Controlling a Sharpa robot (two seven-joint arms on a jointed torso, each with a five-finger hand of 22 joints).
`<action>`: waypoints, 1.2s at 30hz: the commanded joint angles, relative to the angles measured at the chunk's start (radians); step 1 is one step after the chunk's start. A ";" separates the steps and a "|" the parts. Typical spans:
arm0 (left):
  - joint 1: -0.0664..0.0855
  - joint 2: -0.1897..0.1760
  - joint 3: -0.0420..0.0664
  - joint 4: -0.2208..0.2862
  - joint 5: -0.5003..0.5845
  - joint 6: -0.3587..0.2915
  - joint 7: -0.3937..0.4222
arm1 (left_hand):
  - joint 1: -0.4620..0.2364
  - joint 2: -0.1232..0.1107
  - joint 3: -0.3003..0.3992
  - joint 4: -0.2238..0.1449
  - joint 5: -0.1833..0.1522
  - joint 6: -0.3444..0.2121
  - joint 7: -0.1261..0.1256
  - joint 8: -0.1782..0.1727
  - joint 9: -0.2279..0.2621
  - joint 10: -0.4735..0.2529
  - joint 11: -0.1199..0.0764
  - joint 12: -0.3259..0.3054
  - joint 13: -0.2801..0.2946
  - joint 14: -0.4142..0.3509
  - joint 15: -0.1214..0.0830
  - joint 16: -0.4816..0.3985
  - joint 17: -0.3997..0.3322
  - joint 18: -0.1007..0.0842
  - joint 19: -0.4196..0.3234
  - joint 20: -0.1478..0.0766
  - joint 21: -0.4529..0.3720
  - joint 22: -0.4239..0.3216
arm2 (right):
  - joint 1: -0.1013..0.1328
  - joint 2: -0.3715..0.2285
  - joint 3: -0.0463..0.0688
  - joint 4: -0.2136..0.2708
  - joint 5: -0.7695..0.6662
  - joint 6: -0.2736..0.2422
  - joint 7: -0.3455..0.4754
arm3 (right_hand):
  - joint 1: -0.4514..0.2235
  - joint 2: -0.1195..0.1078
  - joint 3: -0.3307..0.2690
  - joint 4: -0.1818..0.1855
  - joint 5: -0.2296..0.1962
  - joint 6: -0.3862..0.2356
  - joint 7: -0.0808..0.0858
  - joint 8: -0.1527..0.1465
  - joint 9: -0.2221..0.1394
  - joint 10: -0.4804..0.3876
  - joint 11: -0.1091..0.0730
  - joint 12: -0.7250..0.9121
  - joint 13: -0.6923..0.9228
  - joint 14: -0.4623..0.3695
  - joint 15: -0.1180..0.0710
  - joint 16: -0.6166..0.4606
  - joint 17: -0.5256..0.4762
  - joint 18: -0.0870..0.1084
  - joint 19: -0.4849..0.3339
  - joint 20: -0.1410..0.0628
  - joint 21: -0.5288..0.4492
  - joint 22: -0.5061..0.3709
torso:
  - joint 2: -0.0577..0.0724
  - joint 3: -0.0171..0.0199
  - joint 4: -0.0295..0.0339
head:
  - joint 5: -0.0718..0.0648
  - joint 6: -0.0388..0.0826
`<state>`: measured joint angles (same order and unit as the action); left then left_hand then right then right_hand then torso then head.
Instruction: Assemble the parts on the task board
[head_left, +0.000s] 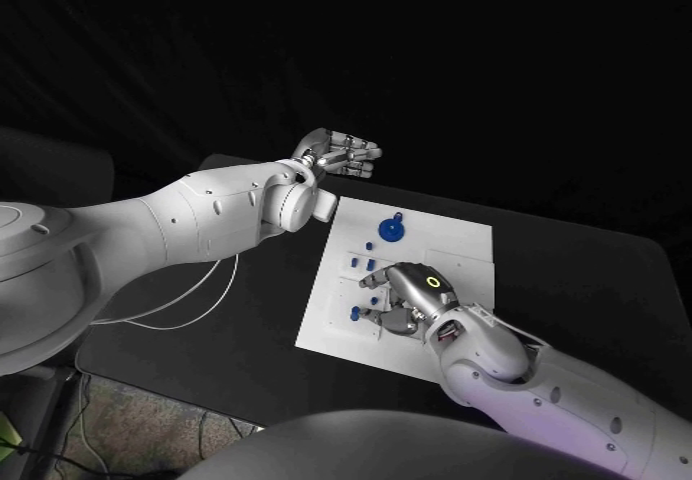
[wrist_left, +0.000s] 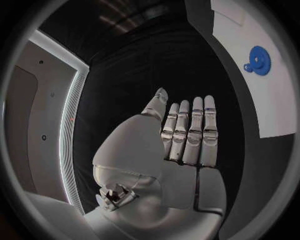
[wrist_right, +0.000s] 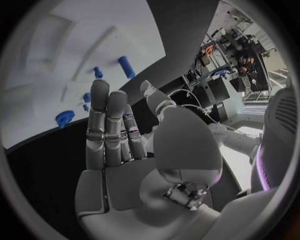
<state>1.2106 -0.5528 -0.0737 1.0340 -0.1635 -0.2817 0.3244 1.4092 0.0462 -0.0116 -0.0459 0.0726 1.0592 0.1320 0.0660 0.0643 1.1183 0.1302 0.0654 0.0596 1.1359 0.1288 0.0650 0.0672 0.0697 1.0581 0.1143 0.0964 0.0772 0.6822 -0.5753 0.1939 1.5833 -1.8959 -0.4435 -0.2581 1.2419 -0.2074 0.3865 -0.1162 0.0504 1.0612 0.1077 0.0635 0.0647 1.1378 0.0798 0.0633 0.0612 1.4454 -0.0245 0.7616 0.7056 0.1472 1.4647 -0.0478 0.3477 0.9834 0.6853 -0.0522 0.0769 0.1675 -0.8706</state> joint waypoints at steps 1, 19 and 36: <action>0.001 -0.005 0.001 0.003 0.000 0.018 0.006 | 0.007 0.006 -0.002 0.005 -0.004 -0.004 0.003 -0.002 0.000 0.003 -0.001 -0.005 -0.001 -0.005 -0.001 -0.003 0.000 0.017 0.004 0.002 0.004 -0.001 | 0.001 -0.038 0.036 0.028 0.146 -0.020 0.025 | -0.016 0.028 0.023 0.016 -0.001 0.020 0.003 0.001 0.001 0.061 -0.012 0.006 0.000 0.010 -0.001 0.009 0.000 0.007 0.044 0.004 0.010 0.000 | 0.000 0.0011 -0.0014 | -0.017 0.007; -0.018 -0.056 0.001 0.012 0.001 0.036 0.023 | 0.004 0.007 -0.002 0.010 -0.004 -0.003 -0.004 -0.002 0.001 0.016 -0.017 -0.006 -0.001 0.054 -0.024 -0.002 0.003 0.013 0.035 -0.018 0.030 0.007 | 0.004 -0.262 0.213 0.037 0.609 0.401 -0.194 | -0.174 0.083 -0.046 0.132 0.104 0.101 -0.062 0.001 0.235 0.205 -0.121 0.907 1.101 -0.004 -0.076 0.257 0.282 -0.072 0.048 -0.075 0.333 0.194 | -0.024 0.0131 -0.0223 | -0.084 0.025; -0.044 -0.080 0.001 0.036 0.005 0.062 0.033 | -0.017 0.001 -0.013 0.017 -0.009 -0.005 -0.014 -0.002 0.001 0.015 -0.029 -0.006 -0.001 0.061 -0.027 -0.001 0.005 0.009 0.035 -0.019 0.036 0.006 | 0.004 -0.253 0.190 -0.015 0.663 0.552 -0.408 | -0.264 -0.001 0.014 0.218 0.000 0.057 -0.050 0.000 0.298 0.225 -0.112 0.905 1.203 0.003 -0.070 0.287 0.370 -0.069 0.048 -0.070 0.360 0.246 | -0.036 0.0089 -0.0196 | -0.107 0.012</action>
<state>1.1667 -0.6330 -0.0739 1.0662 -0.1624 -0.2431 0.3390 1.4008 0.0457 -0.0214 -0.0306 0.0666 1.0575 0.1230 0.0661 0.0643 1.1361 0.1050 0.0654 0.0596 1.1901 0.1002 0.0650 0.0709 0.0695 1.0903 0.0965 0.1275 0.0833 0.6872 -0.8307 0.3849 1.5711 -1.2578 0.0630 -0.6086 0.9773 -0.2016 0.4003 0.0980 0.0543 1.1236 0.0584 0.0687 0.3615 1.3564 -0.0341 0.9711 1.2640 1.4451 -0.0996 1.0436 1.0751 0.0767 1.4689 -0.1234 0.7063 1.2286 0.6492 -0.0407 0.0555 0.0646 -0.8604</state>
